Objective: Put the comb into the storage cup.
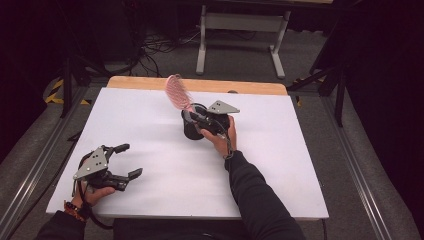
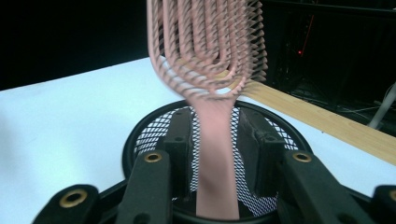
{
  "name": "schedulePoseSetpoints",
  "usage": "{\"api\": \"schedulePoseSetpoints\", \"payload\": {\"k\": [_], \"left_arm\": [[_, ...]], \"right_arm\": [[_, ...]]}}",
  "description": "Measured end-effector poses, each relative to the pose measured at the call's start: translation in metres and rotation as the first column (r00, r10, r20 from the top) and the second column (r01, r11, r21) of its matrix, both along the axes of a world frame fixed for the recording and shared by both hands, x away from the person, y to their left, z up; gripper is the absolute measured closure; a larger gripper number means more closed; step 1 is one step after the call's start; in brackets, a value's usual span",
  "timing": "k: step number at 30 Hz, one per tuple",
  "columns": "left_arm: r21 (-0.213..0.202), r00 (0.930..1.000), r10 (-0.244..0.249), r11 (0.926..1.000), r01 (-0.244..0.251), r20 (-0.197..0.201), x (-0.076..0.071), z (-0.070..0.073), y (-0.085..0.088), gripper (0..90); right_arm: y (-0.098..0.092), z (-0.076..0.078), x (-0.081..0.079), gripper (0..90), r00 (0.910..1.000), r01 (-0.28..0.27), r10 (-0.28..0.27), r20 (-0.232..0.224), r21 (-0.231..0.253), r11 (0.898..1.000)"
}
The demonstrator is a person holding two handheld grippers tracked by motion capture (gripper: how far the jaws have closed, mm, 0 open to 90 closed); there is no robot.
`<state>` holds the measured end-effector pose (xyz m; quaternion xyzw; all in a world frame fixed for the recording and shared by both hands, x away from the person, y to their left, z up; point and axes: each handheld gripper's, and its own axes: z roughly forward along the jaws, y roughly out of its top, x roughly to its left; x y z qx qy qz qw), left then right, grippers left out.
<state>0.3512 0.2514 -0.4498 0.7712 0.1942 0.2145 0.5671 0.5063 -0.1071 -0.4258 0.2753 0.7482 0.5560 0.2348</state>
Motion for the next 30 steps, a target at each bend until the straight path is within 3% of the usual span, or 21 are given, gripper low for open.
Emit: {"api": "schedulePoseSetpoints", "payload": {"k": [15,30], "left_arm": [[0.007,1.0000,-0.002,1.0000,0.002,-0.001,0.000,0.000,-0.001,10.0],[0.008,1.0000,-0.001,1.0000,0.001,0.000,0.000,0.000,-0.002,10.1]], "right_arm": [[-0.004,0.005,-0.004,64.2,0.9998,0.000,0.000,0.019,-0.012,1.000],[-0.005,0.026,-0.016,58.9,0.9971,-0.018,0.019,0.073,-0.016,1.000]]}}
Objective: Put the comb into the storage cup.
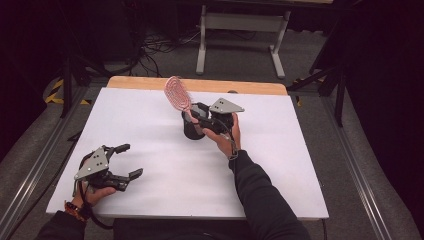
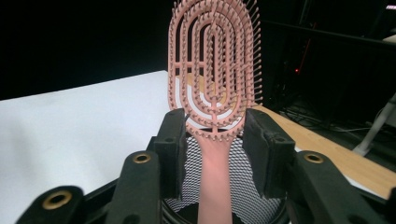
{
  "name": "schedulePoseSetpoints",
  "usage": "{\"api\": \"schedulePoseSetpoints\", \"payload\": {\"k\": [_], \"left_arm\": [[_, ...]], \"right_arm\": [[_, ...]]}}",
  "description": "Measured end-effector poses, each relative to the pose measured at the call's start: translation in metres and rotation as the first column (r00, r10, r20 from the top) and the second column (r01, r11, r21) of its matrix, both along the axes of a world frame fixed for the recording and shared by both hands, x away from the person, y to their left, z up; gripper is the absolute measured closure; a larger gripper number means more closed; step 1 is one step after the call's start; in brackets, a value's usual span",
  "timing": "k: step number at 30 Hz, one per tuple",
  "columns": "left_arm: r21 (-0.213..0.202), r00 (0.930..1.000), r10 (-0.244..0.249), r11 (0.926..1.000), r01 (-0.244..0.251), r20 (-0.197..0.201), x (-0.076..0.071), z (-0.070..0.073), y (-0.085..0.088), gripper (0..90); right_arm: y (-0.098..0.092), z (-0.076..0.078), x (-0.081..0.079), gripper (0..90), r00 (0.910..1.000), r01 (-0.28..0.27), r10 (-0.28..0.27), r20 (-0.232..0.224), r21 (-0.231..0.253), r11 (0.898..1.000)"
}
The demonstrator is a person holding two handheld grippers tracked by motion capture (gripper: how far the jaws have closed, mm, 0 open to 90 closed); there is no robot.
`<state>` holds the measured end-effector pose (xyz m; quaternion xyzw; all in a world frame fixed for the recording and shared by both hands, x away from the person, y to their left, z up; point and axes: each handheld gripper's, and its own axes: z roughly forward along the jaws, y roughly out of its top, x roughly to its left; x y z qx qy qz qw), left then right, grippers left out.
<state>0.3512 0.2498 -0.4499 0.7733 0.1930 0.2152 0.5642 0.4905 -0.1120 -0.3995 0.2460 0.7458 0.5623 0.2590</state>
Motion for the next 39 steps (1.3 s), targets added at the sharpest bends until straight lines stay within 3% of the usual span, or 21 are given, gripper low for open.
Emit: {"api": "schedulePoseSetpoints", "payload": {"k": [17,32,39], "left_arm": [[0.000,1.0000,0.007,1.0000,-0.007,0.001,0.001,0.000,0.001,10.2],[-0.028,0.9999,0.000,0.9996,0.000,-0.013,0.004,-0.001,0.005,10.2],[-0.021,0.9999,-0.006,0.9998,0.005,-0.010,0.005,-0.001,0.006,10.2]], "right_arm": [[-0.017,0.020,-0.006,43.8,0.9974,0.054,-0.054,0.048,-0.008,0.998],[-0.019,0.031,-0.009,35.7,0.9960,0.062,-0.059,0.067,-0.043,0.997],[-0.017,0.038,-0.016,28.7,0.9927,0.075,-0.070,0.098,-0.043,0.996]]}}
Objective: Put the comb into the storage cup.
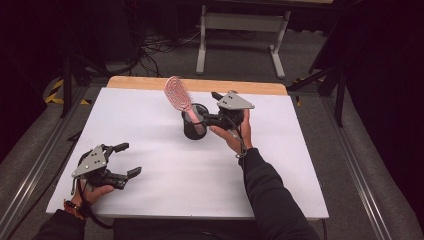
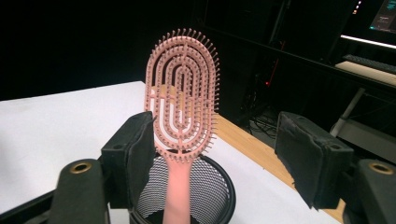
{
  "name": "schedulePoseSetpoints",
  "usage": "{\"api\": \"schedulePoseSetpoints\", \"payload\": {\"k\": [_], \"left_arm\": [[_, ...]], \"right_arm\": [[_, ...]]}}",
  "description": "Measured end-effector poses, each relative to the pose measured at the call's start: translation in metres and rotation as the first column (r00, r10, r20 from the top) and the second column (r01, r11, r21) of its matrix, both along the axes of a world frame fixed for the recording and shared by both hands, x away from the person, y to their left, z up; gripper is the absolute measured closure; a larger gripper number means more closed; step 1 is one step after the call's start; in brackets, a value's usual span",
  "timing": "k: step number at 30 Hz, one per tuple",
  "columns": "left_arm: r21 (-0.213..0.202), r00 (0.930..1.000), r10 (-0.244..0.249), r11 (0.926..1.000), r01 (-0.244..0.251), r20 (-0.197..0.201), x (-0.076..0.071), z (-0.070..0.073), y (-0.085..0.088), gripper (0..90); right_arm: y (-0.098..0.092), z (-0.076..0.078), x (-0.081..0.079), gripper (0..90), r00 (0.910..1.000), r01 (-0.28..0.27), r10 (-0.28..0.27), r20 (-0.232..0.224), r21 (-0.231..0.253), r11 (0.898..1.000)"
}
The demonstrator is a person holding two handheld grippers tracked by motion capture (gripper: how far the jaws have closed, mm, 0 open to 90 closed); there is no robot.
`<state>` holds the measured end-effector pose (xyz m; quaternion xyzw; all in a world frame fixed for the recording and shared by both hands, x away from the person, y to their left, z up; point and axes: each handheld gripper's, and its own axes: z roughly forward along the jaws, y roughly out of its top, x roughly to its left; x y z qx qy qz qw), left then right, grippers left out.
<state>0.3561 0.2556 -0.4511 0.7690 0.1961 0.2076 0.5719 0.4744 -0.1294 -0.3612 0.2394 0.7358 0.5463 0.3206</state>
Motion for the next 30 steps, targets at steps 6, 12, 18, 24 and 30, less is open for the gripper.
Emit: {"api": "schedulePoseSetpoints", "payload": {"k": [6,12,18,24,30], "left_arm": [[-0.003,1.0000,0.006,1.0000,-0.006,0.004,-0.002,0.000,-0.001,10.2],[0.012,1.0000,0.006,0.9999,-0.006,0.003,-0.001,0.000,-0.002,10.2],[0.020,1.0000,0.003,0.9998,-0.003,0.006,-0.002,0.000,-0.003,10.2],[0.025,0.9999,0.009,0.9997,-0.009,0.008,-0.004,0.000,-0.003,10.2],[0.023,0.9999,0.010,0.9997,-0.010,0.009,-0.004,0.000,-0.004,10.2]], "right_arm": [[-0.001,0.003,-0.006,15.8,0.9987,0.051,-0.051,0.007,0.003,0.999],[-0.004,0.009,-0.013,10.4,0.9981,0.060,-0.060,0.014,0.003,0.998],[-0.006,0.012,-0.019,6.9,0.9988,0.048,-0.048,-0.012,0.002,0.999],[-0.006,0.016,-0.027,5.6,0.9989,0.047,-0.047,-0.003,-0.004,0.999],[-0.006,0.018,-0.035,5.6,0.9991,0.042,-0.042,0.000,-0.020,0.999]]}}
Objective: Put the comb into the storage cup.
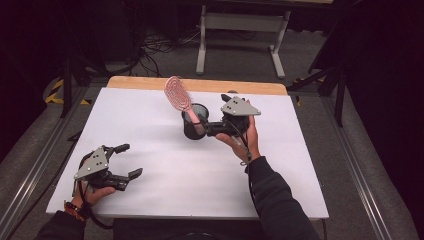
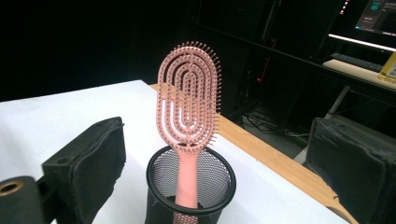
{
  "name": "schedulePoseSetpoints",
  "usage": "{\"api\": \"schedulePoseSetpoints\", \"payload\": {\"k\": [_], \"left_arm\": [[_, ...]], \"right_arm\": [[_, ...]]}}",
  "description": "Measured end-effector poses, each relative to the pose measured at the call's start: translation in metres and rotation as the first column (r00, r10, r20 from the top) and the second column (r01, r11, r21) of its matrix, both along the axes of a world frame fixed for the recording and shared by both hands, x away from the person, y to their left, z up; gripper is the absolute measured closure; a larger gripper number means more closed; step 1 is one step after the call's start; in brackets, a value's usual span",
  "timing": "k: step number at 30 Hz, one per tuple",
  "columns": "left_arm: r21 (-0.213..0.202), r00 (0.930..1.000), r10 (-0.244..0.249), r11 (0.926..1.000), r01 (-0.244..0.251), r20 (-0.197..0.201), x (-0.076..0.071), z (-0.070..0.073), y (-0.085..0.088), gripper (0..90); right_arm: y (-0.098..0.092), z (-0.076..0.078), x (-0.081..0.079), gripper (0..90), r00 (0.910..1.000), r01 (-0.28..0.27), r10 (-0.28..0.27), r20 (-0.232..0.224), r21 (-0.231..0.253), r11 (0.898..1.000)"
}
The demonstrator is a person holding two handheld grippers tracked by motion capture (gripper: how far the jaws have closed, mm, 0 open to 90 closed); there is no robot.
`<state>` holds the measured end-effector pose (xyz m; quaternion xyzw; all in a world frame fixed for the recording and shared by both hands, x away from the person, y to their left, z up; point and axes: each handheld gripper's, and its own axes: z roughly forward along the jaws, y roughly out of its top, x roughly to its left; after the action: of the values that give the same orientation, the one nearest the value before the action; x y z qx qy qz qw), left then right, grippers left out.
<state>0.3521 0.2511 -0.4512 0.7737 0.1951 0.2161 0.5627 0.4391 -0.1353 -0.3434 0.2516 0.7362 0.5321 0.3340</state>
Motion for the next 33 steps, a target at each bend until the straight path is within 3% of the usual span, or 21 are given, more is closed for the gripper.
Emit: {"api": "schedulePoseSetpoints", "payload": {"k": [7,21,33], "left_arm": [[0.003,1.0000,0.003,1.0000,-0.003,0.003,-0.001,0.000,-0.001,10.3],[0.004,1.0000,0.008,1.0000,-0.008,0.002,-0.001,0.000,-0.001,9.7],[0.010,1.0000,0.009,0.9999,-0.009,0.001,-0.001,0.000,-0.001,9.3]], "right_arm": [[-0.003,0.002,-0.011,6.0,0.9998,-0.012,0.012,0.015,0.003,1.000],[-0.016,0.004,-0.024,6.7,0.9997,-0.006,0.007,0.025,-0.046,0.999],[-0.042,0.000,-0.033,7.2,0.9997,0.017,-0.016,0.016,-0.072,0.997]]}}
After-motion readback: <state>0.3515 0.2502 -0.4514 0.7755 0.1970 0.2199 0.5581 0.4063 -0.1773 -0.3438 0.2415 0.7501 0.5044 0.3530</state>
